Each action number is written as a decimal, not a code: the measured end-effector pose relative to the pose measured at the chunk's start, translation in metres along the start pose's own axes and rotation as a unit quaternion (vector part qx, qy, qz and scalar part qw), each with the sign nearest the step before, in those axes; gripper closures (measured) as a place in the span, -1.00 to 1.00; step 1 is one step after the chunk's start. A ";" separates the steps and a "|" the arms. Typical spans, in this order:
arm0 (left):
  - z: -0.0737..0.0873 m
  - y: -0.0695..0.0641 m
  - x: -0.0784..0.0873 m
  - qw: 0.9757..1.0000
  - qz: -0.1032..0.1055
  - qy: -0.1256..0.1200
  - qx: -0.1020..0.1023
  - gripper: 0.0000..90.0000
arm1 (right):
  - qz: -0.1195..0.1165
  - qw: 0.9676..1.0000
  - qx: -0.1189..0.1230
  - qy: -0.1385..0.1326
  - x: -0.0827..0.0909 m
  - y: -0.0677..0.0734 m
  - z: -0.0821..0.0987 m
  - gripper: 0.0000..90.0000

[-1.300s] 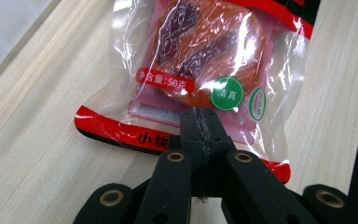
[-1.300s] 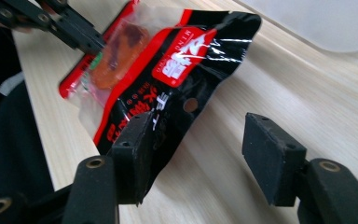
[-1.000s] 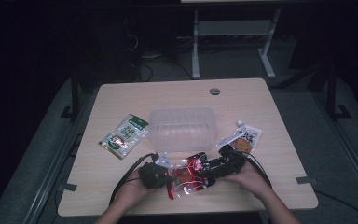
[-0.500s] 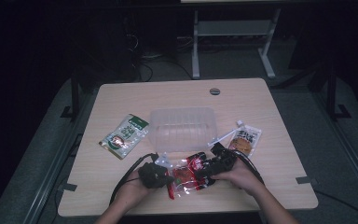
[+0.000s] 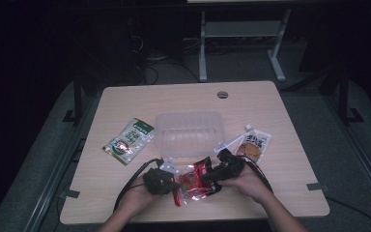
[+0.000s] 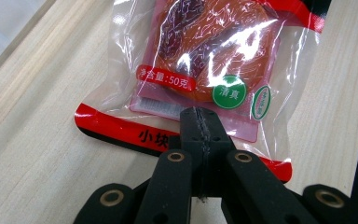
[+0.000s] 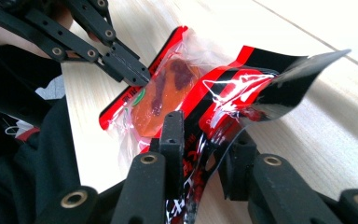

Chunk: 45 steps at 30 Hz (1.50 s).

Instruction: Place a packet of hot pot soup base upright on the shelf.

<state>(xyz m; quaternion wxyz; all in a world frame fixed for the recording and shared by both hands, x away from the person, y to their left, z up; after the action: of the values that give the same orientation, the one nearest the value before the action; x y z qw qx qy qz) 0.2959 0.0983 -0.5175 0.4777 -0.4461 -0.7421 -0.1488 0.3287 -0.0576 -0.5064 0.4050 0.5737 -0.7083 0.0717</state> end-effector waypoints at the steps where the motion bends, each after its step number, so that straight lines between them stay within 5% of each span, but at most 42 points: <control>1: 0.000 0.000 0.000 1.000 0.000 0.000 0.000 1.00 | 0.005 1.000 0.003 -0.001 0.001 0.000 0.000 0.72; 7: -0.001 -0.001 -0.001 1.000 0.000 -0.007 -0.004 1.00 | 0.022 1.000 0.017 -0.004 0.005 0.000 -0.003 0.99; 11: 0.000 -0.002 0.000 1.000 0.011 -0.004 -0.007 0.96 | 0.030 0.999 0.029 0.000 0.005 0.003 -0.004 0.99; 12: 0.000 -0.004 0.002 1.000 0.012 -0.007 -0.012 0.72 | 0.038 0.999 0.034 0.001 0.007 0.003 -0.005 1.00; 31: 0.006 0.008 0.037 0.997 0.017 -0.075 -0.004 -0.35 | 0.038 0.996 0.062 -0.055 0.044 0.018 -0.031 1.00; 45: 0.016 0.013 0.040 0.996 0.007 -0.091 -0.007 -0.49 | 0.054 0.992 0.086 -0.076 0.074 0.026 -0.057 1.00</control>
<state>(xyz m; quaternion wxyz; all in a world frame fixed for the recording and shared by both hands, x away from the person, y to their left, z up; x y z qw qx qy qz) 0.2914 0.1365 -0.4942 0.4059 -0.4663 -0.7783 -0.1095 0.3330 -0.0723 -0.4108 0.2947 0.5716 -0.7578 0.1106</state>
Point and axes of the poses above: each handheld gripper's, and its own axes: x roughly backward along the jaws, z roughly out of its underside, y roughly to its left, the point moved 8 cm from there along -x, roughly forward along the jaws, and after that the axes turned 10 degrees about x, right-handed, at the moved point
